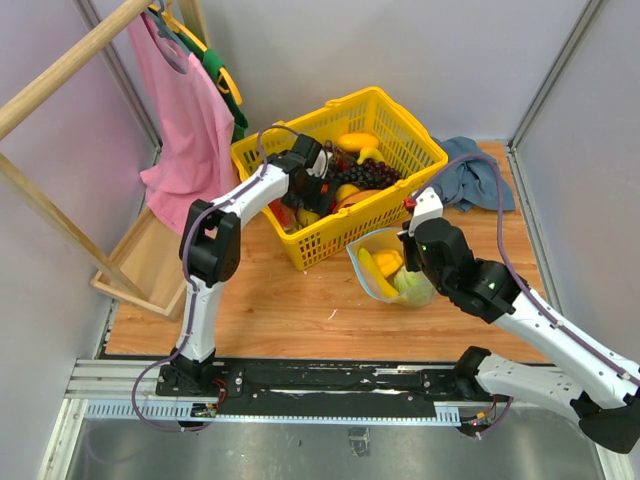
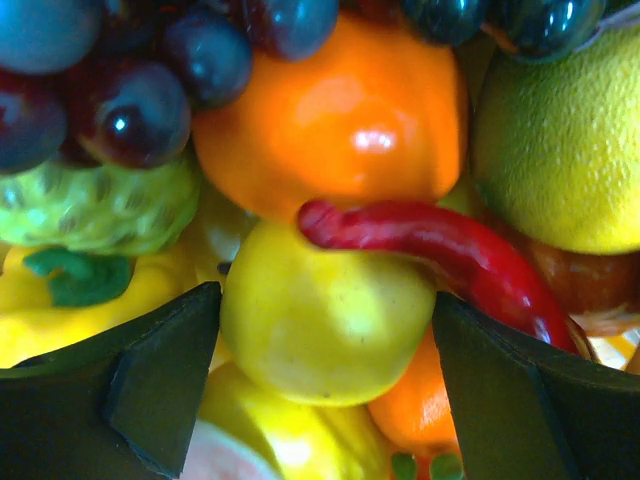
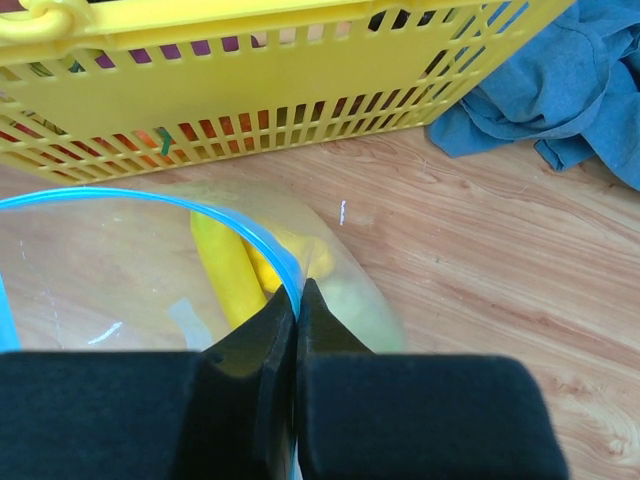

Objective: Place the food in the zip-top bag and seal the zipper
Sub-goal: Pick up the fake fruit from the bin.

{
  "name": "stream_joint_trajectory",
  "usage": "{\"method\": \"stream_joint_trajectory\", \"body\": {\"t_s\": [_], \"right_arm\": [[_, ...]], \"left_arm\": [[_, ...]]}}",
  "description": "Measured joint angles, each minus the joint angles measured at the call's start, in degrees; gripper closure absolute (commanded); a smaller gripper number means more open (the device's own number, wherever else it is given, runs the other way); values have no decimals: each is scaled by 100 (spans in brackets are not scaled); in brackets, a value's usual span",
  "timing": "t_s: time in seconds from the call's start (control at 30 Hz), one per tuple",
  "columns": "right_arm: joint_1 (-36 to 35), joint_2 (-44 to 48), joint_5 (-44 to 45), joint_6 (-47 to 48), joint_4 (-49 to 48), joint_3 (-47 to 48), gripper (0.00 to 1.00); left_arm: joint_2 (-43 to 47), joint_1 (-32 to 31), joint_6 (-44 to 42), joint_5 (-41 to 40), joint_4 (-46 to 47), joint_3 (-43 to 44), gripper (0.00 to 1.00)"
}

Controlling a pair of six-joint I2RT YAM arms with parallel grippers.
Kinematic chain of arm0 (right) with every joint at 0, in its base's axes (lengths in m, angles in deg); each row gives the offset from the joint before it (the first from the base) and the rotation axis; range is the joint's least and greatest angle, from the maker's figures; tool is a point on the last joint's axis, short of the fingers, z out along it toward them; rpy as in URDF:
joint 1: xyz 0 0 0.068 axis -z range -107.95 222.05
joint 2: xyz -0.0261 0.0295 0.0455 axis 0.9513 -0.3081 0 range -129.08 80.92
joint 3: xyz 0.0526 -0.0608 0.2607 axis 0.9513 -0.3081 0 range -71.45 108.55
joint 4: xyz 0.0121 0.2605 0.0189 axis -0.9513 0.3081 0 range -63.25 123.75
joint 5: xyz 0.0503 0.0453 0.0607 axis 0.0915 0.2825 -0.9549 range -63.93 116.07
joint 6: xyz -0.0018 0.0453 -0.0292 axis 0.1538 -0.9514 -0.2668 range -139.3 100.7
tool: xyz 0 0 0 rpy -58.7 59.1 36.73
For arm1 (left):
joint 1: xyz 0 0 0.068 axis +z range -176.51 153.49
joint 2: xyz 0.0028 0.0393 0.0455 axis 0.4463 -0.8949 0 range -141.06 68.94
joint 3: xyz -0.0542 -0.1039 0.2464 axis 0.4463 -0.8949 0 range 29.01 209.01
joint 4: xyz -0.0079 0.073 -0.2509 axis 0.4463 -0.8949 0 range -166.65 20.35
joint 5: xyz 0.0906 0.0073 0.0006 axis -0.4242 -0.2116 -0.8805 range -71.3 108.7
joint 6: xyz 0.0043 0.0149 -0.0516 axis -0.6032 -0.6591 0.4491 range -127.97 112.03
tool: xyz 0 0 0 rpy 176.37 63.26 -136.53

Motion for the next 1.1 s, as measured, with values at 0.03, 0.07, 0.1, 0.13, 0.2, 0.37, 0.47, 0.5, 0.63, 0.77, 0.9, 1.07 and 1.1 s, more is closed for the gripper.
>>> {"method": "stream_joint_trajectory", "body": {"t_s": [0.03, 0.07, 0.1, 0.13, 0.2, 0.37, 0.47, 0.5, 0.63, 0.77, 0.9, 1.07, 1.1], "right_arm": [[0, 0, -11, 0, -9, -15, 99], [0, 0, -22, 2, -17, -26, 99], [0, 0, -26, 0, -31, -37, 99], [0, 0, -28, 0, -37, -48, 99], [0, -2, -31, 0, -48, -55, 99], [0, -15, -81, 0, -81, -55, 100], [0, -11, -92, 0, -83, -55, 99], [0, -7, -92, 0, -83, -55, 99], [0, 11, -92, -2, -83, -55, 99], [0, 11, -92, -2, -83, -55, 100], [0, 11, -92, -2, -83, -55, 99], [0, 11, -92, -4, -83, -55, 99], [0, 11, -92, -7, -83, -55, 99]], "left_arm": [[-83, -2, -26, 17, 24, 55, 10], [-136, -2, -42, 31, 46, 85, 10], [-188, -2, -68, 42, 83, 103, 10], [-227, -2, -105, 66, 118, 114, 10], [-282, 13, -149, 131, 155, 146, 13], [-308, 57, -160, 299, 160, 173, 30], [-295, 66, -142, 343, 155, 170, 43], [-284, 66, -138, 343, 146, 170, 46], [-160, 66, -74, 339, 85, 122, 57], [249, 92, 59, 269, -26, -46, 62], [780, 111, 170, 175, -26, -107, 65], [1569, 111, 326, 11, 188, -286, 69], [1735, 111, 354, -9, 247, -367, 70]]}}
